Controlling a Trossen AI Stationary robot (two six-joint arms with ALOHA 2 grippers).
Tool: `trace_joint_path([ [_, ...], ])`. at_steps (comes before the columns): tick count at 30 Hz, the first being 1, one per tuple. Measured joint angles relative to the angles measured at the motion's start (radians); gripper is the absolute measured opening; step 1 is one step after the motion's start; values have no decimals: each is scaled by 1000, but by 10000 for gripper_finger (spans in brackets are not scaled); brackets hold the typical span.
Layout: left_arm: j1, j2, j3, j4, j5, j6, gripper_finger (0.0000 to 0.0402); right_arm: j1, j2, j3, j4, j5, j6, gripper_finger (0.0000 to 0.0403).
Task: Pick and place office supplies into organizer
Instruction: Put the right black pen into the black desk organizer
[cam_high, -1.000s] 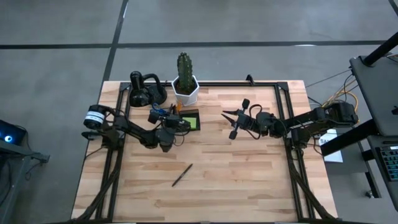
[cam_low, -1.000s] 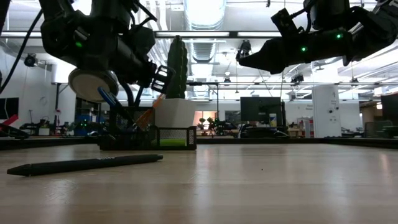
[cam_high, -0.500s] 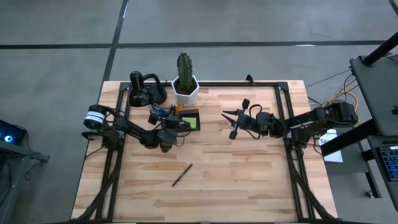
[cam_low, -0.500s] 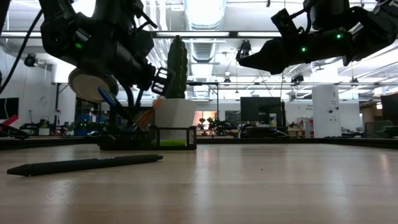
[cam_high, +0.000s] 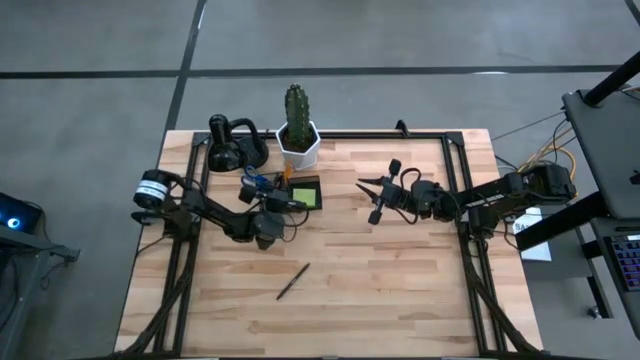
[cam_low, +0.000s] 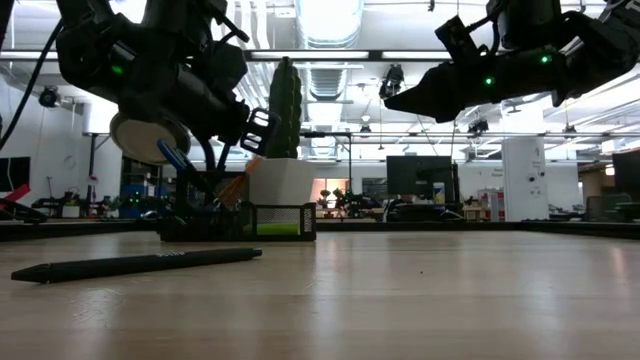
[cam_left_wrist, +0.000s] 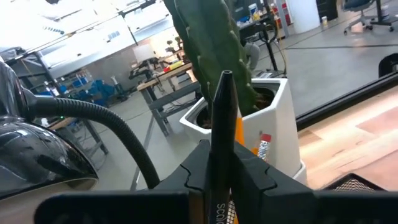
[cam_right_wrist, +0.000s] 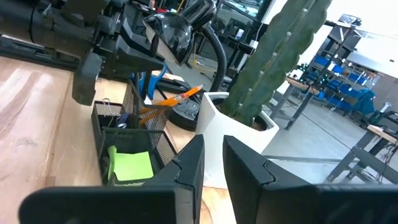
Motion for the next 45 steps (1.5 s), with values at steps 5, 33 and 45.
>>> trace_joint_path([
  [5, -2, 0, 0, 0, 0, 6, 25, 0, 0, 0, -7, 0, 0, 48],
  [33, 47, 6, -1, -28, 0, -26, 32, 0, 0, 0, -6, 0, -4, 48],
  [45, 48, 6, -1, -51, 0, -26, 44, 0, 0, 0, -6, 0, -4, 48],
])
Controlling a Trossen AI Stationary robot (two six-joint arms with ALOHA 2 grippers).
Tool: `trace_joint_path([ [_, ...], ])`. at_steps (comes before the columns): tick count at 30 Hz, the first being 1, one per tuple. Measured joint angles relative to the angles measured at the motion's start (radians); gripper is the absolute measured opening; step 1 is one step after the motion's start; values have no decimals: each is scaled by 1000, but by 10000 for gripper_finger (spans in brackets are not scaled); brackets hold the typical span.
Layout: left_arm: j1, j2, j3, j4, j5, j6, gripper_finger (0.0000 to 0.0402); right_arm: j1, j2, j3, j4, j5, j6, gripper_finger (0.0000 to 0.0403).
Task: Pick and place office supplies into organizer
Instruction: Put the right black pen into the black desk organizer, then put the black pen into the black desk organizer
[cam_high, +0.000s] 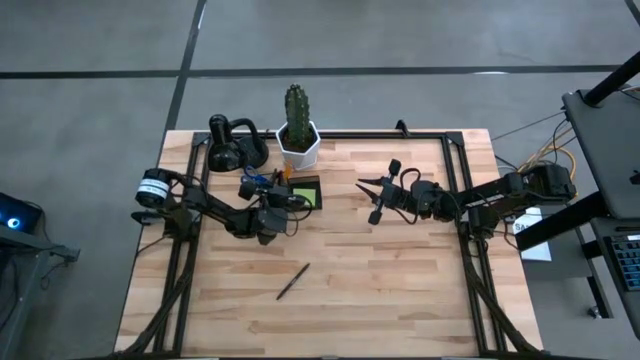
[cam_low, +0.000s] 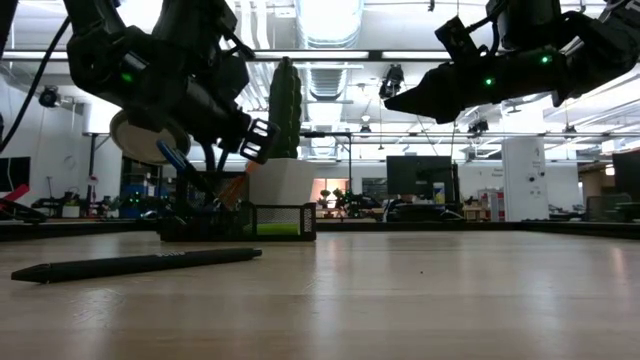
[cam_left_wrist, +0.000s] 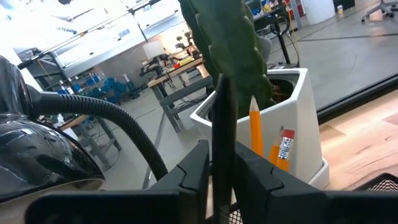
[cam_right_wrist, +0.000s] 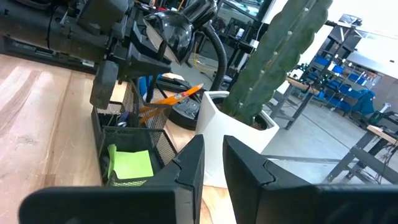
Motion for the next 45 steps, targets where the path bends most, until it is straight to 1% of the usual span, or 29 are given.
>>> trace_joint_path([
  [8, 0, 0, 0, 0, 0, 0, 113, 0, 0, 0, 0, 0, 0, 48],
  [13, 0, 0, 0, 1, 0, 0, 134, 0, 0, 0, 0, 0, -1, 48],
  [19, -1, 0, 2, 8, 0, 0, 139, 0, 0, 0, 0, 0, -3, 48],
  [27, 0, -3, 42, 9, 0, 19, 139, 0, 0, 0, 0, 0, -4, 48],
  [31, -1, -3, 60, 8, 0, 131, 139, 0, 0, 0, 0, 0, -4, 48],
  [45, -14, -40, 150, 10, -1, 378, 139, 0, 0, 0, 0, 0, -4, 48],
])
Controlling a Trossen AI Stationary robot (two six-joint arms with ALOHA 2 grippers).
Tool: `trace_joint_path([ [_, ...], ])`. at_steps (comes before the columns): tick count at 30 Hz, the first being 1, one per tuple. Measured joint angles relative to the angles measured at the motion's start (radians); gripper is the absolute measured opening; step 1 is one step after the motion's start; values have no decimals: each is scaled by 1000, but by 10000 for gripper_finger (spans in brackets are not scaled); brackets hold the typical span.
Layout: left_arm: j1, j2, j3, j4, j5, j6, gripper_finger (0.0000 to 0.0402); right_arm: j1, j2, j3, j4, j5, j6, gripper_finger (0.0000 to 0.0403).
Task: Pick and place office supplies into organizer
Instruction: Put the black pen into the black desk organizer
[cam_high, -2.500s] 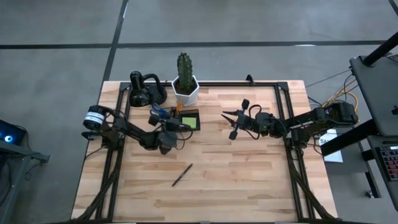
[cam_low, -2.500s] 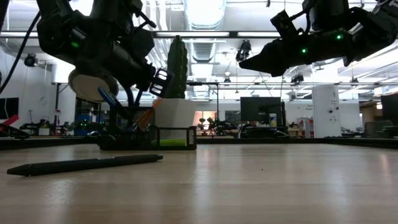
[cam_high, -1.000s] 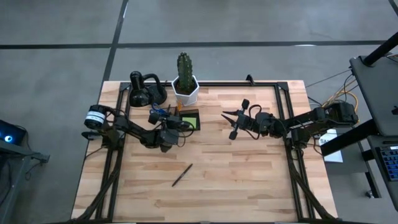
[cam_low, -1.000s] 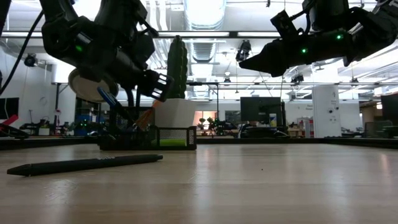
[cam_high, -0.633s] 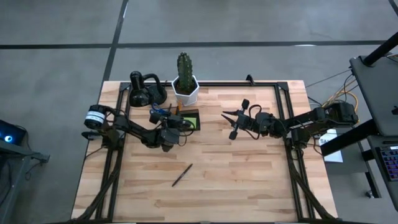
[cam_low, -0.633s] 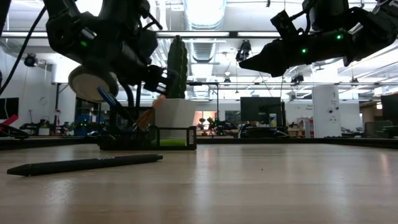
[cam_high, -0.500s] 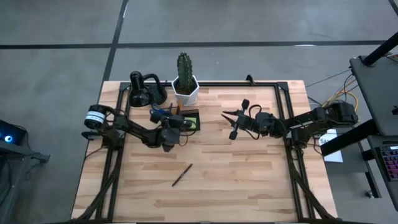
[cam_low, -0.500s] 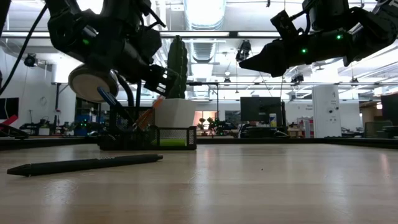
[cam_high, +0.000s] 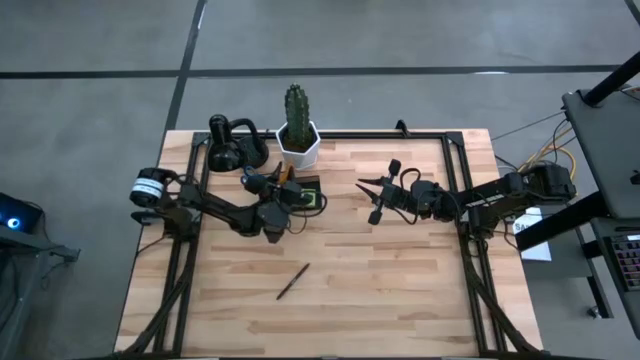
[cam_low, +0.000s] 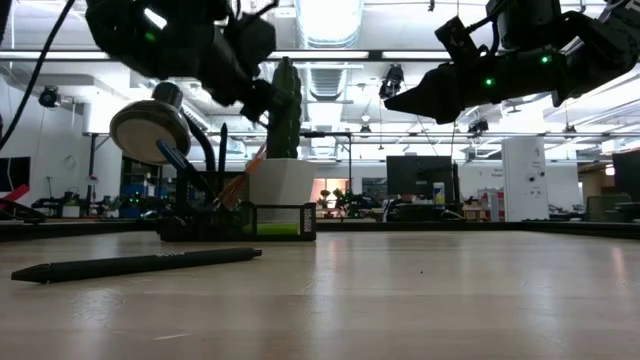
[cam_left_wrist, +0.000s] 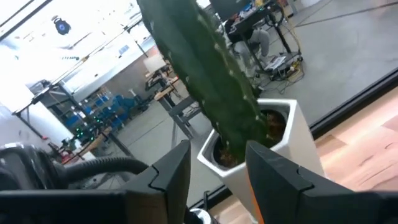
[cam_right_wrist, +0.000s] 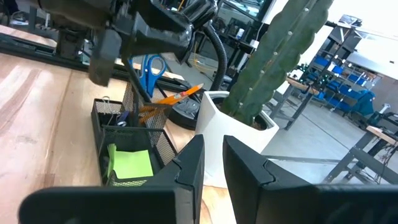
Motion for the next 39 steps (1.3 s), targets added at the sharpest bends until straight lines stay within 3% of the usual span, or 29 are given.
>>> trace_joint_path([
  [5, -60, -41, 44, 1, 1, 61, 139, 0, 0, 0, 0, 0, 0, 48],
  [11, -208, -63, 108, -3, -1, 177, 139, 0, 0, 0, -5, 0, 0, 48],
  [21, -436, -64, 260, -3, 1, 179, 139, 0, 0, 0, -7, 0, 0, 48],
  [30, -518, -65, 297, -2, 5, 179, 139, 0, -1, 0, 3, 0, -23, 48],
  [33, -527, -65, 293, -3, 82, 152, 139, 0, -1, 0, 4, 0, -23, 48],
  [39, -544, -99, 292, -98, 387, 6, 139, 0, -2, 0, 8, 0, -23, 48],
])
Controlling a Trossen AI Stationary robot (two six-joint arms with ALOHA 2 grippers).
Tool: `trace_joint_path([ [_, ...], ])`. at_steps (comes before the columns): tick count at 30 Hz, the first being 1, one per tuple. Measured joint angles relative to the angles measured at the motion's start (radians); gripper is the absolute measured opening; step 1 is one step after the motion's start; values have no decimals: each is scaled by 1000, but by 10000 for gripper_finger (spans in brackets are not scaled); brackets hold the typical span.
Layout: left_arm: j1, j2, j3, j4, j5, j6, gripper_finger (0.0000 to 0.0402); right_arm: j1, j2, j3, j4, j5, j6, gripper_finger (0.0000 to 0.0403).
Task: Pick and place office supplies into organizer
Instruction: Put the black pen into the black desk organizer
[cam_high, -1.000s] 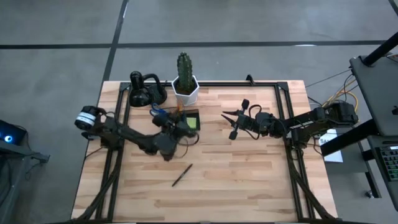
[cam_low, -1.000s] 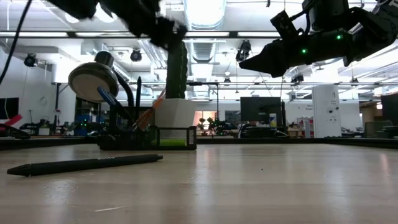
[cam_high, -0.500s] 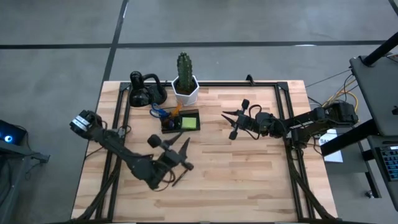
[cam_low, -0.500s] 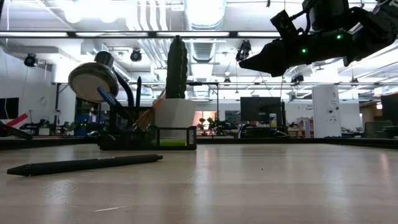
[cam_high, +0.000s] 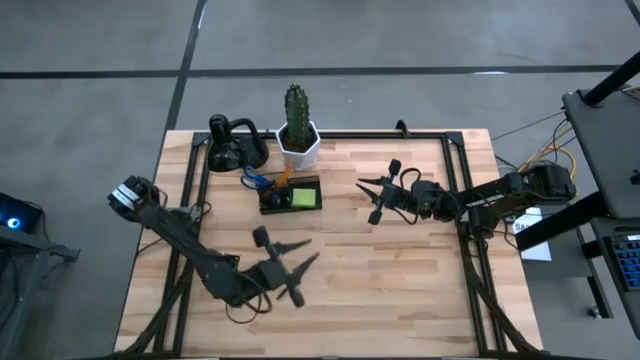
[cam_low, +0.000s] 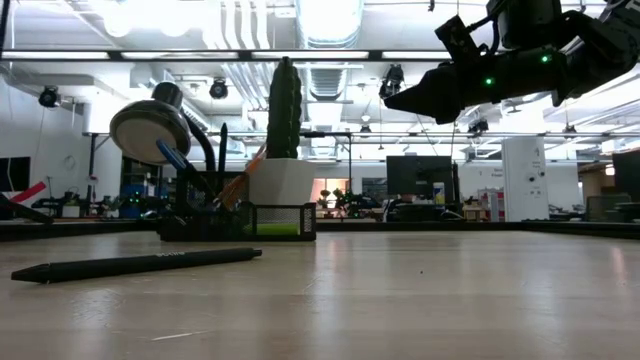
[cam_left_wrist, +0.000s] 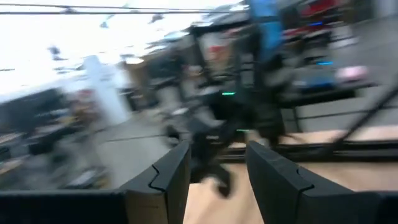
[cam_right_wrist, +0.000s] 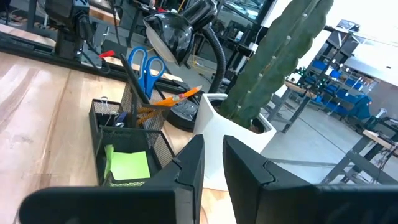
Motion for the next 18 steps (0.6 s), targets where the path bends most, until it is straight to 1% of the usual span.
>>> trace_joint_path([
  [1, 0, -15, 0, -70, 45, -64, 139, 0, 0, 0, 0, 0, 0, 48],
  [3, 4, -57, 0, -267, 160, -245, 139, 0, 0, 0, 0, 0, 0, 48],
  [6, 42, -121, 8, -563, 414, -559, 139, 0, 0, 0, 0, 0, 0, 48],
  [7, 59, -136, 13, -630, 489, -645, 139, 0, 0, 0, 0, 0, 0, 48],
  [8, 74, -146, 13, -682, 541, -721, 139, 0, 0, 0, 0, 0, 0, 48],
  [10, 105, -157, 13, -745, 605, -824, 139, 0, 0, 0, 0, 0, 0, 48],
  [13, 147, -158, 13, -819, 685, -913, 139, 0, 0, 0, 1, 0, 0, 48],
  [16, 184, -145, 19, -890, 705, -1034, 139, 0, 0, 0, 1, 0, 0, 48],
  [18, 208, -135, 30, -958, 712, -1144, 139, 0, 0, 0, 1, 0, 0, 48],
])
